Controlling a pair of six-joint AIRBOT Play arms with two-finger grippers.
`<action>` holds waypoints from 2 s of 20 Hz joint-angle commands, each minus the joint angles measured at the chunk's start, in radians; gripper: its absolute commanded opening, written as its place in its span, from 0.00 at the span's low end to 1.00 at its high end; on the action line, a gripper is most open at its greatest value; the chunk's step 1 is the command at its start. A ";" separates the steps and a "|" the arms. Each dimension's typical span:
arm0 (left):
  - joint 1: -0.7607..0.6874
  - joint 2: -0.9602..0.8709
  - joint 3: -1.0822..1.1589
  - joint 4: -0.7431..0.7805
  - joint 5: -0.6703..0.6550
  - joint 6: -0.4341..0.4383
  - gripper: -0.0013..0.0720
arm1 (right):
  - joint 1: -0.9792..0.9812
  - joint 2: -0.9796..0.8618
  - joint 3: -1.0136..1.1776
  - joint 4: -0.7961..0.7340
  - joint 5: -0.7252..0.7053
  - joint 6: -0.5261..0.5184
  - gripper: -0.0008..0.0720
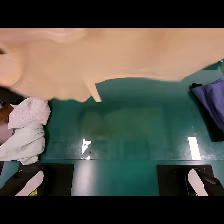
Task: Fold the shirts.
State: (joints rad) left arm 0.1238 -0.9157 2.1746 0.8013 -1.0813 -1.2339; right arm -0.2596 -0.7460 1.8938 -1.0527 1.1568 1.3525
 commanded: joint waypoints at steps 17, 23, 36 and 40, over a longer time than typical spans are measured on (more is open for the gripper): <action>-0.061 -0.244 -0.855 -0.097 -0.090 0.115 0.06 | 0.167 -0.568 -0.301 -0.163 0.413 0.061 0.03; -0.084 -0.599 -0.817 -0.102 0.176 0.177 0.06 | 0.238 -0.886 -0.321 -0.196 0.168 0.104 0.03; -0.059 -0.704 -0.548 0.161 -0.042 0.246 0.05 | 0.254 -0.922 -0.190 -0.209 0.148 0.090 0.02; -0.058 -0.704 -0.636 0.240 -0.154 0.235 0.05 | 0.293 -0.816 -0.437 -0.205 0.033 0.090 0.02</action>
State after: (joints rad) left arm 0.0635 -1.6188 1.5810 0.9543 -1.1206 -0.9936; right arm 0.0090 -1.6203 1.5921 -1.2610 1.2503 1.4475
